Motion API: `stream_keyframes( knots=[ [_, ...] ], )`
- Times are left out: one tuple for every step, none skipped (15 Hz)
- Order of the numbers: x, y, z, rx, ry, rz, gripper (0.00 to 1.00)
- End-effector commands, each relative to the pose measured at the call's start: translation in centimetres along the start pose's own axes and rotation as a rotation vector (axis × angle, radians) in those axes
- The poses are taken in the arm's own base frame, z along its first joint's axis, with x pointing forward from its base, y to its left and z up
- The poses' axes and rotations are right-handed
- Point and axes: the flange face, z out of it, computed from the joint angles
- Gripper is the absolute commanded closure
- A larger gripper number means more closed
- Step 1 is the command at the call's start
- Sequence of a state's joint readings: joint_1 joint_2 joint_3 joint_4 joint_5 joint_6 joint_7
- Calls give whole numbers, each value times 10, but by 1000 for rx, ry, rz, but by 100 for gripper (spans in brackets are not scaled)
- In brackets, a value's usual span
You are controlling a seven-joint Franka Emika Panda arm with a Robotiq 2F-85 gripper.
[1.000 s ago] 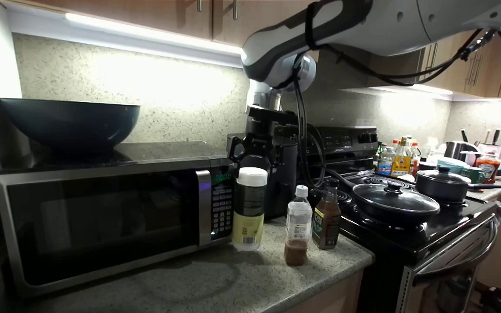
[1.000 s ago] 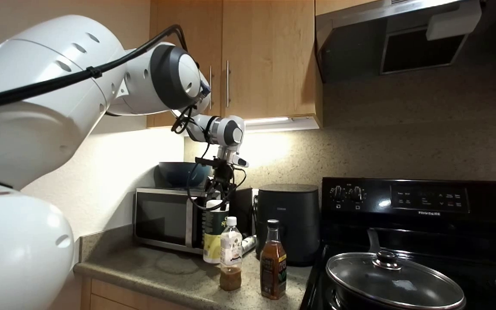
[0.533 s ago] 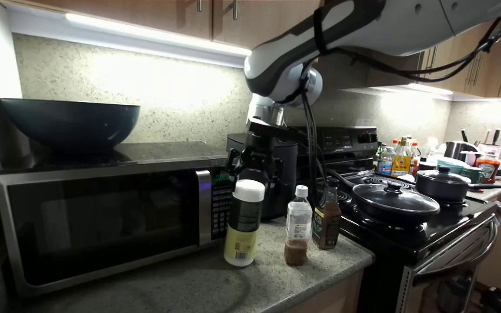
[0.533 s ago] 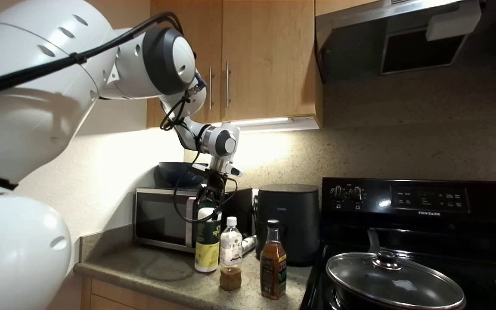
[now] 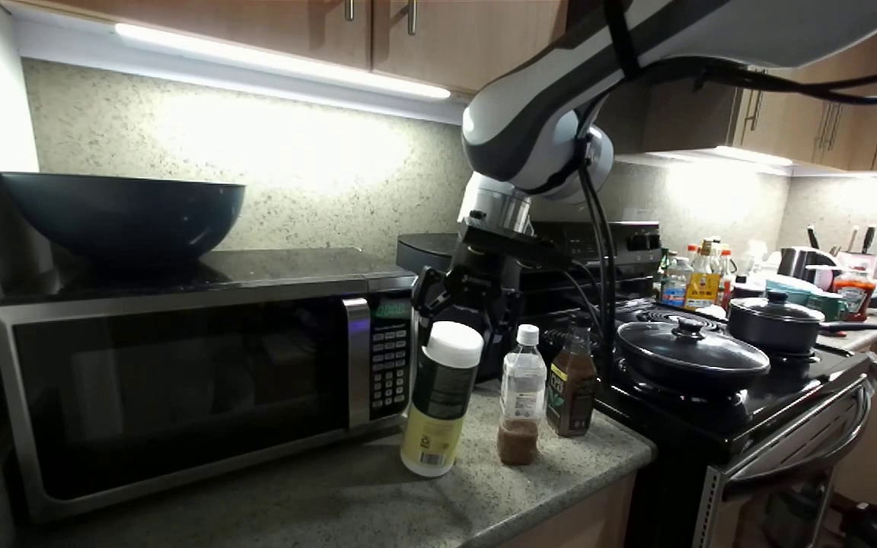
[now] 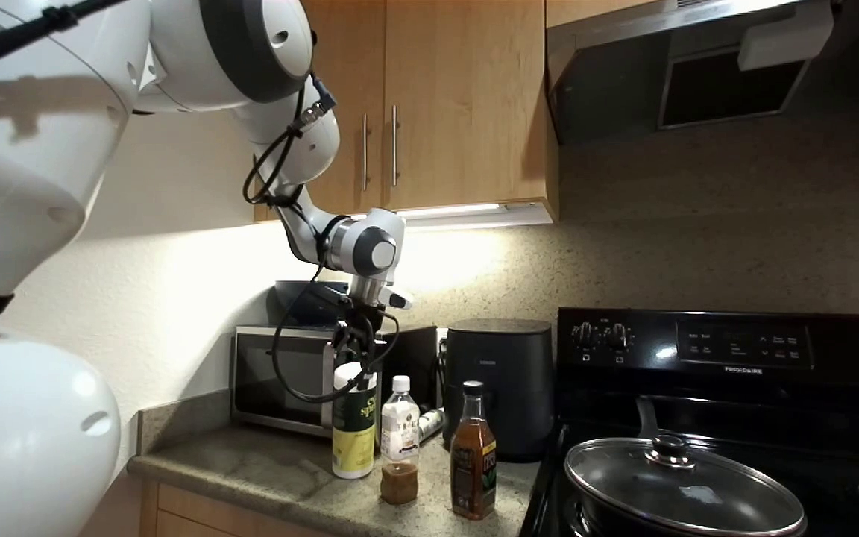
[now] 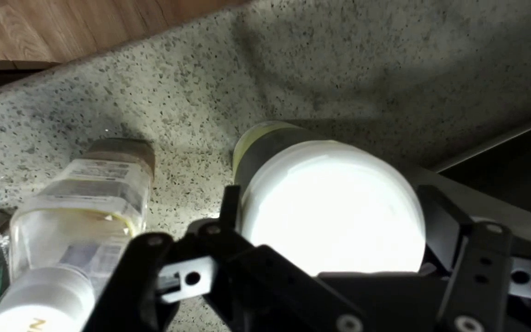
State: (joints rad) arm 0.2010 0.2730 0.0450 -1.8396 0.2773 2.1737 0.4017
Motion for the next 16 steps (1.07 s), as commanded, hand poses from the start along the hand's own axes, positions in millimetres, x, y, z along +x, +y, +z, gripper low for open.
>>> stream_keyframes(
  knots=[
    [-4, 2, -1, -2, -2, 1, 7],
    [-6, 4, -1, -3, -3, 2, 7],
    [-7, 5, -1, -4, -3, 3, 7],
    [-7, 5, -1, -4, -2, 3, 32],
    [-5, -2, 1, -26, -15, -10, 32],
    [-4, -7, 4, -53, -32, -19, 32],
    [-2, -14, 7, -78, -44, -23, 32],
    [-2, -20, 9, -100, -57, -27, 32],
    [-1, -25, 10, -121, -67, -31, 32],
    [-3, -34, 10, -142, -75, -31, 32],
    [-3, -39, 10, -163, -79, -27, 32],
    [-4, -44, 10, -179, -85, -26, 32],
    [-6, -49, 8, -189, -91, -26, 32],
    [-8, -53, 8, -200, -92, -28, 32],
    [-10, -56, 6, -207, -91, -34, 32],
    [-12, -58, 4, -208, -88, -37, 32]
  ],
)
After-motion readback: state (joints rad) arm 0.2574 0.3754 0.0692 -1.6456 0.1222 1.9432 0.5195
